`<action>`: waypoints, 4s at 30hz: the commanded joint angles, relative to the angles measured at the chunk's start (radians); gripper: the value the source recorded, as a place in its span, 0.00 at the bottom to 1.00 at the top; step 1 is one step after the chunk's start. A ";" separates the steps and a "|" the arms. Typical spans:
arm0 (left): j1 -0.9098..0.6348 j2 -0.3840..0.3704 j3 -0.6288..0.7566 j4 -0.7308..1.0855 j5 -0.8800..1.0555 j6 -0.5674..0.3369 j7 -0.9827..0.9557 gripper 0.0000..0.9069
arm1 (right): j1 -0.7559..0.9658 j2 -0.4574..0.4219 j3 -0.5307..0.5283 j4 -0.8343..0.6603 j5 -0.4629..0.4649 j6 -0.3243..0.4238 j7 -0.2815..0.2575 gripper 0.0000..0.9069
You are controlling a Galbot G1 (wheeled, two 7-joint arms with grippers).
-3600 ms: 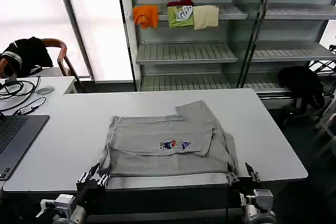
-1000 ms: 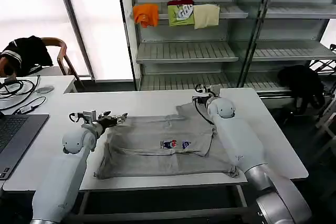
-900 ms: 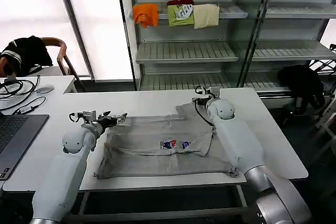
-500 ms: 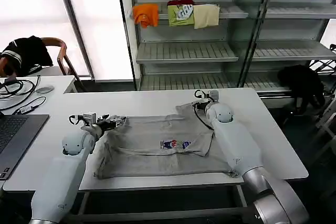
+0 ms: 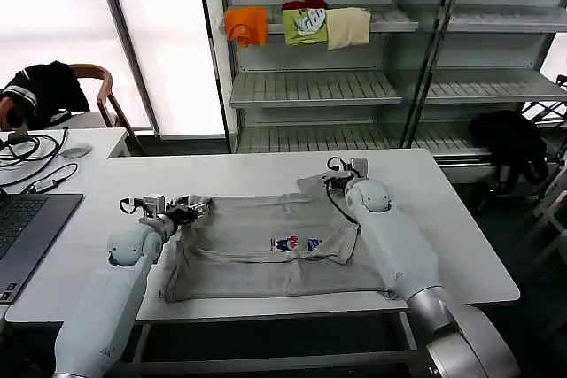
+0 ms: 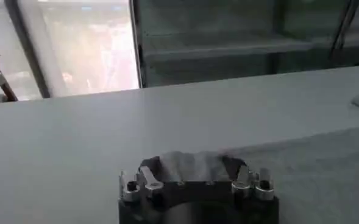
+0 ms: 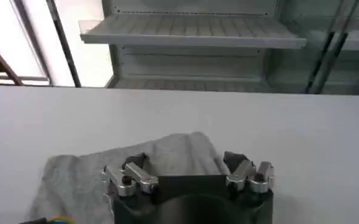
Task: Fold and organize the clothes.
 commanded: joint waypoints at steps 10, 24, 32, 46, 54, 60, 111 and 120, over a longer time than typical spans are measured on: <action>0.024 -0.001 -0.011 -0.017 0.009 -0.002 -0.004 0.02 | -0.036 -0.027 -0.004 0.049 0.010 -0.004 0.015 0.00; 0.044 -0.008 -0.028 -0.128 -0.001 -0.040 -0.022 0.02 | -0.079 -0.073 0.029 0.188 0.060 -0.003 0.006 0.00; 0.076 0.014 -0.031 -0.223 -0.019 -0.059 -0.021 0.02 | -0.130 -0.102 0.058 0.375 0.090 -0.002 -0.016 0.00; 0.143 0.038 -0.062 -0.301 -0.018 -0.064 -0.011 0.02 | -0.247 -0.135 0.107 0.598 0.110 -0.003 -0.011 0.00; 0.217 0.044 -0.088 -0.359 -0.007 -0.065 -0.005 0.02 | -0.375 -0.177 0.146 0.730 0.119 -0.003 0.010 0.00; 0.271 0.041 -0.102 -0.386 0.009 -0.073 0.003 0.02 | -0.464 -0.201 0.180 0.822 0.122 -0.003 0.019 0.00; 0.506 0.032 -0.151 -0.580 0.143 -0.066 0.003 1.00 | -0.894 -0.197 0.271 1.002 -0.046 0.022 0.076 1.00; 0.516 0.022 -0.185 -0.656 0.111 -0.044 -0.028 1.00 | -0.934 -0.227 0.359 1.186 0.012 0.008 0.084 1.00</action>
